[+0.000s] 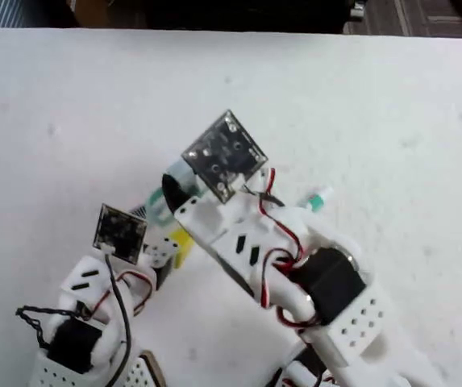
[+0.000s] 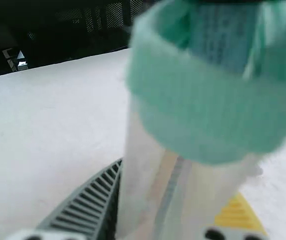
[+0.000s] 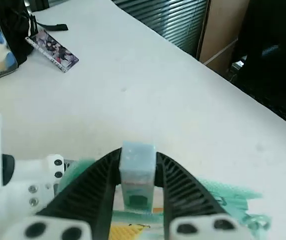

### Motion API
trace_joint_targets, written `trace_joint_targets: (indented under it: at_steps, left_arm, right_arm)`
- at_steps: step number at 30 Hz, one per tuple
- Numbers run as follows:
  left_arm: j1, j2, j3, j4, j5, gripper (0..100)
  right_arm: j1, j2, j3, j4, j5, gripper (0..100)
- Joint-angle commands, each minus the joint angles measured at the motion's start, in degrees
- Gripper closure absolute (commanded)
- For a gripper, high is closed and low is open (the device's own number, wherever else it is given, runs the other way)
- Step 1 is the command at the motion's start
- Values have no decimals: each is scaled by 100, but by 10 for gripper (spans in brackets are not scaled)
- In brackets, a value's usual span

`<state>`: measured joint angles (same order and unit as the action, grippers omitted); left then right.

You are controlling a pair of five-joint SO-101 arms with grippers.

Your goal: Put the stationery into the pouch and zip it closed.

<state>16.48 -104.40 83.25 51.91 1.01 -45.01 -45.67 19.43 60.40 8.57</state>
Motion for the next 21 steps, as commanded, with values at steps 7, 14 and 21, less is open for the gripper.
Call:
trace_joint_targets:
  at_steps: [7, 14, 21]
  left_arm:
    - [-110, -48, -378, 44, 70, 778]
    - [-110, -48, -378, 44, 79, 778]
    - [-110, -48, -290, 0, 79, 778]
  right_arm:
    - [66, 365, 105, -1200, -44, 982]
    - [66, 251, 97, -673, -53, 920]
    - [66, -321, 88, -505, -53, 702]
